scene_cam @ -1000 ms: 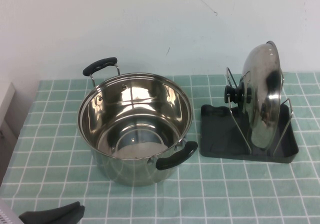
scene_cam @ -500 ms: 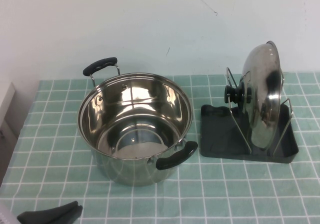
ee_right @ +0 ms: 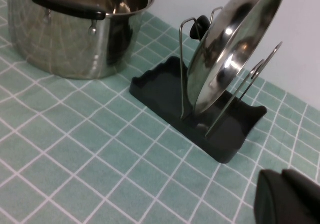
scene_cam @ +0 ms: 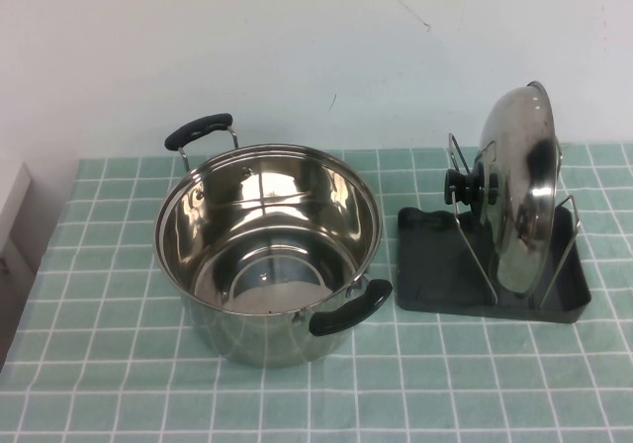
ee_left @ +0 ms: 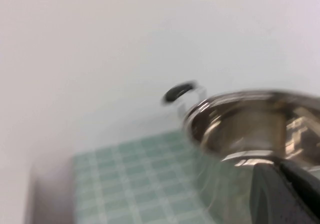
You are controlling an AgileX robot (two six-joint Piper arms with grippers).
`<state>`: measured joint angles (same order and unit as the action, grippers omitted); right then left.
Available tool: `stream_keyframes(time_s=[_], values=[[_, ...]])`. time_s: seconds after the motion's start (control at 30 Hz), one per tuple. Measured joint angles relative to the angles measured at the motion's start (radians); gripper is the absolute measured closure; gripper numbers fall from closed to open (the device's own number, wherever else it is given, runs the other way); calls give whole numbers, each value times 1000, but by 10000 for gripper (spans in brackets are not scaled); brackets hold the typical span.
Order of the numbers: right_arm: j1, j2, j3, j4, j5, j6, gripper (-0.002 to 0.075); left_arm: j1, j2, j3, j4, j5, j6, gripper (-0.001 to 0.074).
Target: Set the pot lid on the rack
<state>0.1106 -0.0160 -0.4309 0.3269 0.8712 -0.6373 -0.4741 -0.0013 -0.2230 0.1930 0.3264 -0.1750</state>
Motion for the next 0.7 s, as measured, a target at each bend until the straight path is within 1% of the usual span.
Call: stream_keyframes(time_s=[0.1, 0.17, 0.27, 0.47, 0.6, 0.7], values=[[0, 0, 0, 4, 0, 0, 727, 122, -11, 0, -28, 91, 14, 737], [0, 0, 0, 4, 0, 0, 727, 176, -13, 6, -52, 132, 16, 737], [0, 0, 0, 4, -2, 0, 727, 227, -13, 47, -80, 141, 16, 737], [0, 0, 0, 4, -2, 0, 728, 281, -13, 152, -117, 79, 16, 737], [0, 0, 0, 4, -2, 0, 727, 290, -13, 231, -134, 44, 16, 737], [0, 0, 0, 4, -2, 0, 728, 290, -13, 240, -156, 26, 16, 737]])
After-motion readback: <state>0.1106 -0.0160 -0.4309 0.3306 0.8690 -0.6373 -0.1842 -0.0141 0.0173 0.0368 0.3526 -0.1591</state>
